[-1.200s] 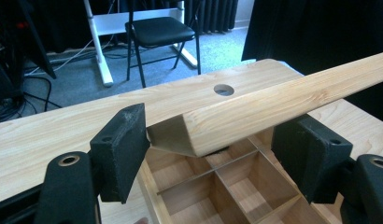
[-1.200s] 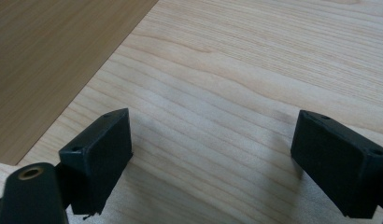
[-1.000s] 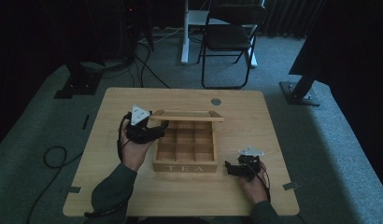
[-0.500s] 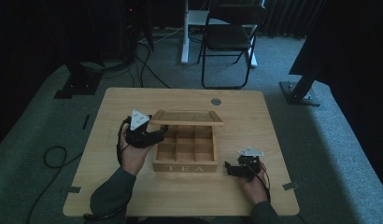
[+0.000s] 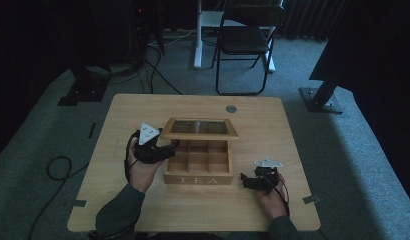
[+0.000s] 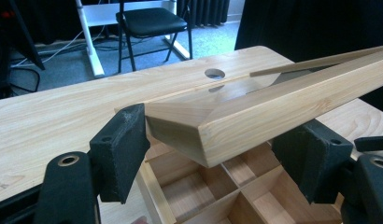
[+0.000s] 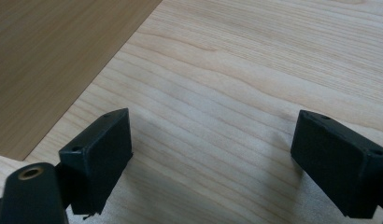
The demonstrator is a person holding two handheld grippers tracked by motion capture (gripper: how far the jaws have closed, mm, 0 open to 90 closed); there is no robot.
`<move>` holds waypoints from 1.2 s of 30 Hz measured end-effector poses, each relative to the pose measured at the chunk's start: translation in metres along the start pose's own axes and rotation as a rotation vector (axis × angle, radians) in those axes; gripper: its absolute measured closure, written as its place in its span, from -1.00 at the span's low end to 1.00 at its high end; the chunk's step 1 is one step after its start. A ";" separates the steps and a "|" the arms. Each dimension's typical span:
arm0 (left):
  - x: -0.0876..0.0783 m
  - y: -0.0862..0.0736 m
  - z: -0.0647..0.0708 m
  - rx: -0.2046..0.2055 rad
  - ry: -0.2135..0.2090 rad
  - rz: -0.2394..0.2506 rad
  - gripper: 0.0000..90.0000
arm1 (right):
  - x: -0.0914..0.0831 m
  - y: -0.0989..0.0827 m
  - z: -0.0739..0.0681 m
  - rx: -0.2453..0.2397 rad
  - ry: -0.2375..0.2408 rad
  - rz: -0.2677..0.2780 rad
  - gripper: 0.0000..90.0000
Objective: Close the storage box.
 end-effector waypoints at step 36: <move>-0.007 -0.028 0.006 0.015 -0.016 -0.017 -0.38 | 0.000 0.000 -0.001 -0.010 0.006 0.000 -0.73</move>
Point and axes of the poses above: each handheld gripper's, and its own axes: x roughly forward along the jaws, y roughly out of its top, z roughly to its right, the point moved 7 cm from there along x, roughly forward along the jaws
